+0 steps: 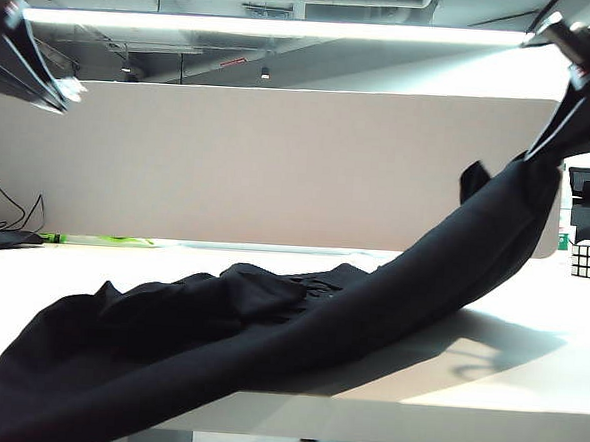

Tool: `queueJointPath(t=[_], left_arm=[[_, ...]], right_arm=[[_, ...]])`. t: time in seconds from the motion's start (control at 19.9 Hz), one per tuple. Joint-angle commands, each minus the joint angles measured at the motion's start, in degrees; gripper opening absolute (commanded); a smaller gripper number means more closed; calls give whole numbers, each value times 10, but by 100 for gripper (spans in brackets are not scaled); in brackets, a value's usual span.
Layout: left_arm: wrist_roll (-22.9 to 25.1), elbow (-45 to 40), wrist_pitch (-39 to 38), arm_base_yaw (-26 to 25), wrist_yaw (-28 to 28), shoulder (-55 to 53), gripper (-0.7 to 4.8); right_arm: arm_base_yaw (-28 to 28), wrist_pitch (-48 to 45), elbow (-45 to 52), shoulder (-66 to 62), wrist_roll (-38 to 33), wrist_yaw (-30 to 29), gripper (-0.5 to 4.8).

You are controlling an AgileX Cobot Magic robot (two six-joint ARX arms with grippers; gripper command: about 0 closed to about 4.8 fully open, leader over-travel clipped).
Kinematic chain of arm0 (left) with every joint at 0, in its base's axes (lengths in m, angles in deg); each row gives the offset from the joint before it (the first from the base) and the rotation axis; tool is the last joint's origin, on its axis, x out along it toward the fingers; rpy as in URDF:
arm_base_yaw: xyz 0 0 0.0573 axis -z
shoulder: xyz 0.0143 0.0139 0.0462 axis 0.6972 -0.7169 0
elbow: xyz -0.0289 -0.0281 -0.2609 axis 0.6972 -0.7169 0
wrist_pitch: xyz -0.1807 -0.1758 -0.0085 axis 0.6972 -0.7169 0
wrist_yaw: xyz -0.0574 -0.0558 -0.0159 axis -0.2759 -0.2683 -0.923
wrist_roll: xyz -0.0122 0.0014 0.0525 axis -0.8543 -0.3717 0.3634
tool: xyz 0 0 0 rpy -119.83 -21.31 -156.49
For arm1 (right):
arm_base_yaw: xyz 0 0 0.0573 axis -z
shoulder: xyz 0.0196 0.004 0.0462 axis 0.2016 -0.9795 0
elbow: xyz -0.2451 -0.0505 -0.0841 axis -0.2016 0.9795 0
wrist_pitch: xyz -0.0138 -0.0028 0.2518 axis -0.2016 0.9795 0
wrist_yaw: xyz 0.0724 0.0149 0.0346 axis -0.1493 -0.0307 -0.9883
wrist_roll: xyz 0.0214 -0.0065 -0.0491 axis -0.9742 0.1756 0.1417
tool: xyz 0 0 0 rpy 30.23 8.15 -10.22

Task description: Fold the bottom side of the T-shirt horizontally towards the center, about one-third of the way, then fold the sleeve back towards the center, creating a straight line along the edge of the T-shirt, and finally fold the bottom of the T-shirt up towards the top, creating a neat rectangle.

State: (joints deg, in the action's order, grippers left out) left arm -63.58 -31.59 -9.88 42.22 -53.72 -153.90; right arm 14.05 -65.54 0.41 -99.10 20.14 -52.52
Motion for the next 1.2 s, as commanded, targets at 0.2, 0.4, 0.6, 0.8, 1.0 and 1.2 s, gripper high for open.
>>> queueJointPath(t=[0.2,0.4,0.6,0.8,1.0,1.2], left_arm=[[45,86,-67,33,-33,-84,-6],[73,45,-163,58,19,-33,-6],[-10,-104,-162,71,-3,76,1],[-88,-232,-96,96,-4,159,161],[-119,-284,-57,129,-15,167,231],[-138,-292,-54,181,2,163,247]], right_arm=[[-26,0,-90,-73,1,-13,-5],[-26,61,-90,-70,42,-12,-5],[-29,109,-89,-68,77,-13,-5],[-31,108,-89,-64,76,-27,-5],[-44,105,-89,-60,76,-27,-5],[-61,105,-89,-60,76,-25,-5]])
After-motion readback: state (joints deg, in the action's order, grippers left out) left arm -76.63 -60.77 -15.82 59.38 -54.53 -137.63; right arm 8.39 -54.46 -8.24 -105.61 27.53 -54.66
